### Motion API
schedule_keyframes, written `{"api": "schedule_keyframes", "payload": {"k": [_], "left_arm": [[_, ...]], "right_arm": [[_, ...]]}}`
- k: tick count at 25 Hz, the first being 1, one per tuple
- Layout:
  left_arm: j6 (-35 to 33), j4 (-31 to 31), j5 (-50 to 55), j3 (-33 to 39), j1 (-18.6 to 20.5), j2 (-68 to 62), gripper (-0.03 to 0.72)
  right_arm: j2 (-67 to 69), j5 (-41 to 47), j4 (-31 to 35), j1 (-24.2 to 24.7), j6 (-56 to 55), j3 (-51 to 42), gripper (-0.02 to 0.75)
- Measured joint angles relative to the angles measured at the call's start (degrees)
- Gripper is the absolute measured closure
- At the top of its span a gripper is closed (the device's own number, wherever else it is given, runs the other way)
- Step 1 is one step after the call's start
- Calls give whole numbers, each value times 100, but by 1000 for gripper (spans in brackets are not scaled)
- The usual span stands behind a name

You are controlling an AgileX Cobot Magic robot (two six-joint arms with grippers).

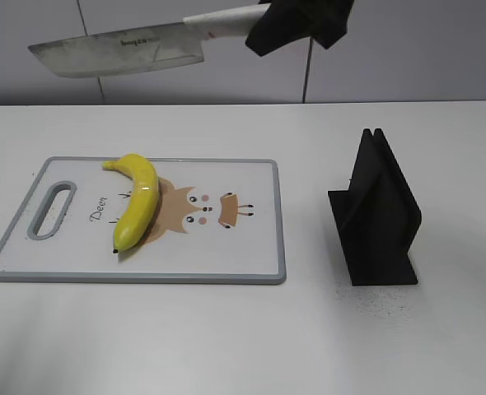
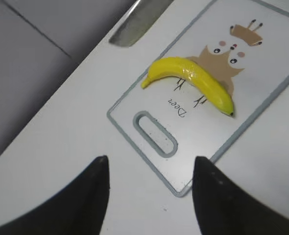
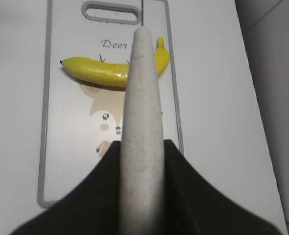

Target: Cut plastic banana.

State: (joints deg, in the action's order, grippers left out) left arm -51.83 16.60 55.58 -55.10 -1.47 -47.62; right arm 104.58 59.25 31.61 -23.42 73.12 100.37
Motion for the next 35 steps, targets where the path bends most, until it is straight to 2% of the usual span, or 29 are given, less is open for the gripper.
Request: {"api": "schedule_keyframes", "payload": {"k": [5, 12, 18, 23, 28, 32, 35], "left_arm": [[-1364, 542, 240, -921, 0, -1140, 159], [-2667, 1070, 478, -2157, 0, -2728, 159], [-3688, 2020, 783, -2867, 0, -3843, 159], [-4043, 2167, 778, -2974, 0, -4451, 159], [-4088, 2193, 594, -2974, 0, -4797, 178], [-4105, 2245, 579, -2974, 0, -4896, 220], [-4105, 2245, 579, -2980, 0, -4896, 294]], "right_arm": [[430, -34, 311, 12, 531, 103, 554], [872, 47, 372, 12, 901, 701, 554], [1153, 77, 704, 12, 1047, 1108, 554], [1196, 105, 810, 12, 1141, 1119, 554], [1213, 208, 836, 12, 1152, 1119, 554], [1255, 342, 855, 12, 1153, 1119, 554], [1294, 306, 860, 12, 1153, 1119, 554]]}}
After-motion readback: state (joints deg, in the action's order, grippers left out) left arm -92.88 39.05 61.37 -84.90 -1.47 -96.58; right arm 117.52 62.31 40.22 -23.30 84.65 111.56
